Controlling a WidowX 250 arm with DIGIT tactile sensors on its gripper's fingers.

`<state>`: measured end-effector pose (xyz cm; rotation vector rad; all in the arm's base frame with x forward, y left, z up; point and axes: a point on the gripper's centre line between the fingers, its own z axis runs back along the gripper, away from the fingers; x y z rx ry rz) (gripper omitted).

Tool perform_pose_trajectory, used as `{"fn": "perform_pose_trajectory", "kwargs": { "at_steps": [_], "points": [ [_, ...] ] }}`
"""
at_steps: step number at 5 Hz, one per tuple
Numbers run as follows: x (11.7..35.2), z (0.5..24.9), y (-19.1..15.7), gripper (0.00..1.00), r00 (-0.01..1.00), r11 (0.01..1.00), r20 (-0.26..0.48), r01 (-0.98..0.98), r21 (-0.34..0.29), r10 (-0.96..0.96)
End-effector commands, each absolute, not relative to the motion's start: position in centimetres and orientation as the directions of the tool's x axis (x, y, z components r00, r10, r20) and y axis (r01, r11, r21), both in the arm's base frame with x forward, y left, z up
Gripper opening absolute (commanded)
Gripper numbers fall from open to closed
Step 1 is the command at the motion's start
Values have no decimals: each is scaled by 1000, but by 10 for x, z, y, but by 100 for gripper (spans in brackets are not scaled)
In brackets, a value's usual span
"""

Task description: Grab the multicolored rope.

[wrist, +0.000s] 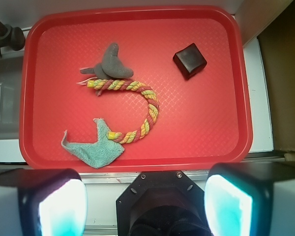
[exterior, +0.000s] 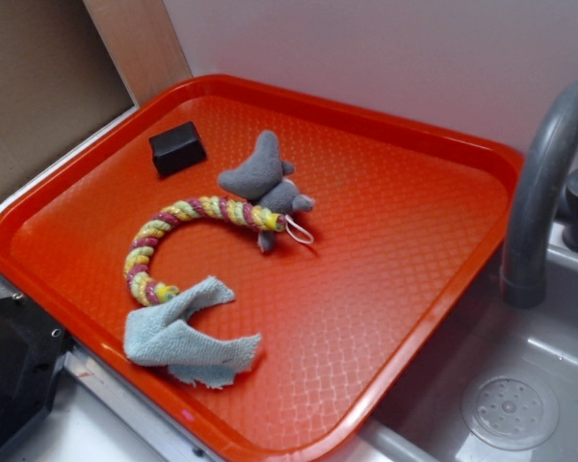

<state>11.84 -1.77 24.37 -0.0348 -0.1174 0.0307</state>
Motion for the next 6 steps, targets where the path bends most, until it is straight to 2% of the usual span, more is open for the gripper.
{"fn": "perform_pose_trajectory", "kwargs": {
  "at_steps": [1, 2, 3, 4, 5, 6],
  "points": [
    [118, 244, -18, 100, 993, 999, 117, -29, -37, 33],
    [145, 222, -28, 100, 985, 991, 153, -65, -114, 82],
    [169, 205, -28, 100, 973, 983, 173, -129, -131, 150],
    [191, 178, -19, 100, 967, 979, 177, -165, -120, 184],
    [201, 143, -18, 100, 978, 992, 171, -113, -48, 120],
    [204, 121, -15, 100, 986, 998, 156, -60, -35, 65]
  ]
}}
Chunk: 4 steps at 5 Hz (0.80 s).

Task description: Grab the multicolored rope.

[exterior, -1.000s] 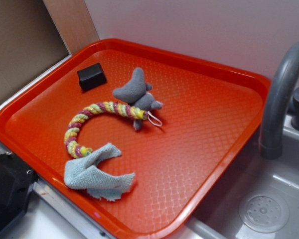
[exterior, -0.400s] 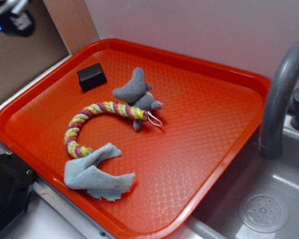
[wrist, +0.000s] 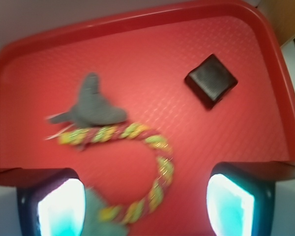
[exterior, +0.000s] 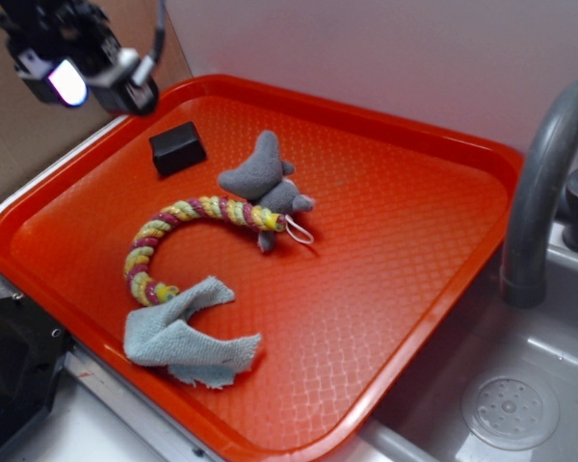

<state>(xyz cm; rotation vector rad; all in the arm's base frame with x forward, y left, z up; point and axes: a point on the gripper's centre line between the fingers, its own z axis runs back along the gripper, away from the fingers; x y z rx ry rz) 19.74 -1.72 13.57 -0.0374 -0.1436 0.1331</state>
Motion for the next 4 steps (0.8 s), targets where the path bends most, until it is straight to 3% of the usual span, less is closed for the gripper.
{"fn": "perform_pose_trajectory", "kwargs": {
  "at_steps": [1, 2, 3, 4],
  "points": [
    [205, 98, -13, 100, 993, 999, 117, -16, -40, 21],
    [207, 67, -11, 100, 998, 999, 61, 14, -39, -12],
    [209, 39, -5, 100, 1000, 997, -17, 14, -80, -16],
    [208, 24, -10, 100, 998, 996, -28, 53, -74, -55]
  ]
}}
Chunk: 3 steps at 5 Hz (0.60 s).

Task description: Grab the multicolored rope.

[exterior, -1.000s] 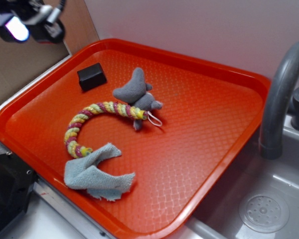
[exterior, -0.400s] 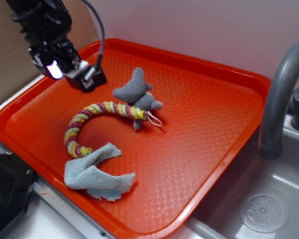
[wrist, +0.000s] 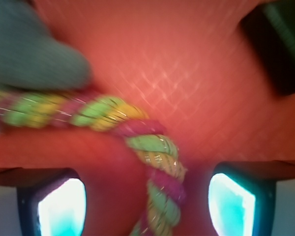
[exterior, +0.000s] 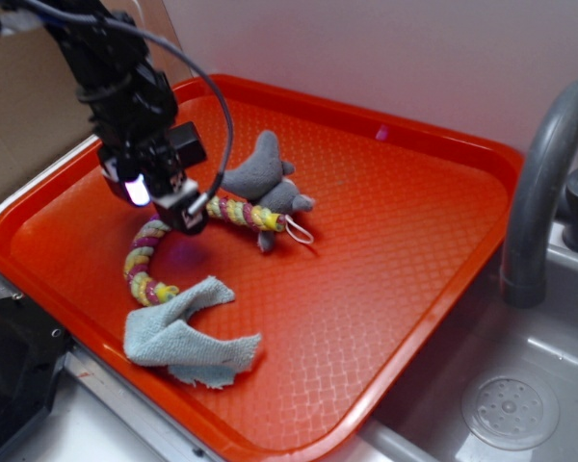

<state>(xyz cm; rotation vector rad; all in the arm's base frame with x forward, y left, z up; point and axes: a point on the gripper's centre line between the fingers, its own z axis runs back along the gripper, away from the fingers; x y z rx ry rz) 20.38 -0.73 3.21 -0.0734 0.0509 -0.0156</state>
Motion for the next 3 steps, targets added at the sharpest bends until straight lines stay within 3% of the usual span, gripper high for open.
{"fn": "perform_pose_trajectory", "kwargs": {
  "at_steps": [1, 2, 3],
  "points": [
    [209, 19, -9, 100, 997, 995, -46, 58, -85, -62],
    [208, 17, -13, 0, 996, 997, -37, 76, -34, -77],
    [206, 15, -17, 0, 995, 996, -37, 88, -11, -88]
  ]
}}
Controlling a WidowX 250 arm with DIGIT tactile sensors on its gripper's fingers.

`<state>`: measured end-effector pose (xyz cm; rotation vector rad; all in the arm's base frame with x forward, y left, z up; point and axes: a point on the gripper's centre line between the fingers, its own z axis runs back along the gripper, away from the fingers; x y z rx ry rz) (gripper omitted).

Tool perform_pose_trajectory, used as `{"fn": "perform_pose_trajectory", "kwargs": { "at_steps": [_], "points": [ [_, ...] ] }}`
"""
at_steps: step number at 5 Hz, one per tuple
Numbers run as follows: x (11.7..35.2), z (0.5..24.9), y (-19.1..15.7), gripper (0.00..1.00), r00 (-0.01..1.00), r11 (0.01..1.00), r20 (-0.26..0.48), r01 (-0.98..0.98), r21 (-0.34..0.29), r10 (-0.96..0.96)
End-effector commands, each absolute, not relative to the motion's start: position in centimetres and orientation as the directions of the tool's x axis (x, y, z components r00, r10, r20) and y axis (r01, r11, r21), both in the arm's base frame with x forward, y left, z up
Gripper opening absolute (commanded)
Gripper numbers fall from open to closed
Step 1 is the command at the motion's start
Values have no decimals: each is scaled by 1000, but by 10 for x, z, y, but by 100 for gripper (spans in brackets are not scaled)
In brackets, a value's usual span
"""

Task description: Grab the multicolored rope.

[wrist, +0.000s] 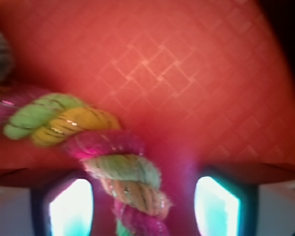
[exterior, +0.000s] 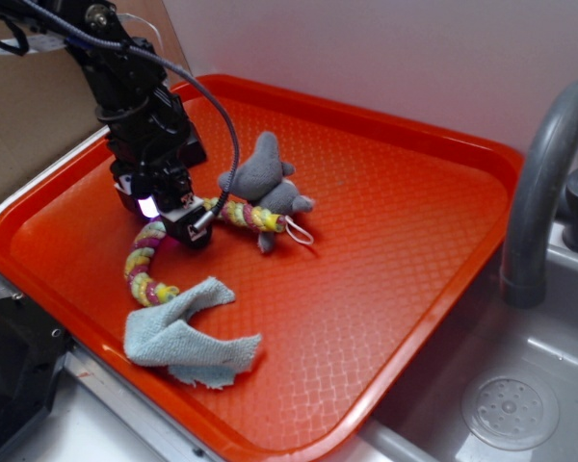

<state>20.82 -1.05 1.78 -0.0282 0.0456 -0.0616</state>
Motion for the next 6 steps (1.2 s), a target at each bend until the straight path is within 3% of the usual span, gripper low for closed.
{"fn": "perform_pose_trajectory", "kwargs": {
  "at_steps": [1, 2, 3, 5, 6],
  "points": [
    [206, 20, -17, 0, 996, 996, -32, 84, 3, -84],
    [215, 70, -15, 0, 999, 999, -8, 47, -14, -48],
    [225, 121, -17, 0, 997, 999, 64, -37, 7, 37],
    [222, 209, -43, 0, 983, 993, 160, -73, -88, 86],
    [217, 232, -50, 0, 984, 984, 174, -15, -179, 47]
  ]
}}
